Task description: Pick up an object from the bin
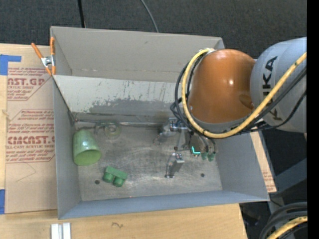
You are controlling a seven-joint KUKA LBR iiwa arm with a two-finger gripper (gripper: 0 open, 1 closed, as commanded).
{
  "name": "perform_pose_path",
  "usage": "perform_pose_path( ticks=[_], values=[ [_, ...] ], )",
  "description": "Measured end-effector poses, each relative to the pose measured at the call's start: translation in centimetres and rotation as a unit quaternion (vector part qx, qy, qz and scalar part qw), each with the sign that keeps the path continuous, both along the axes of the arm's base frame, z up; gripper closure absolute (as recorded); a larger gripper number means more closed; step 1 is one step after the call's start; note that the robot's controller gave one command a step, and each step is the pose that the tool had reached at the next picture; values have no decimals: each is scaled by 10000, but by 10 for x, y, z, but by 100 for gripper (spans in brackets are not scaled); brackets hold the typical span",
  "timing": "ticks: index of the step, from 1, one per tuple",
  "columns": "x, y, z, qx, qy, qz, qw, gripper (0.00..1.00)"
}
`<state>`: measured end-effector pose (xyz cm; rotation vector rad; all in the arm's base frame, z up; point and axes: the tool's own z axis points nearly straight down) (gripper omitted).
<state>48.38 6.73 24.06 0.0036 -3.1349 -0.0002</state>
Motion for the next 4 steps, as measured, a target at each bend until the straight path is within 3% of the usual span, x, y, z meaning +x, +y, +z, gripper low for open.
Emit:
perform_pose_path(
  ticks=[1,2,3,4],
  values=[
    [-3,108,-111,12,3,361,9993,0],
    [14,116,-170,12,-58,-166,9998,0],
    [13,117,-167,13,-32,-159,9999,100],
    [4,117,-22,14,-74,604,9981,100]
  ],
)
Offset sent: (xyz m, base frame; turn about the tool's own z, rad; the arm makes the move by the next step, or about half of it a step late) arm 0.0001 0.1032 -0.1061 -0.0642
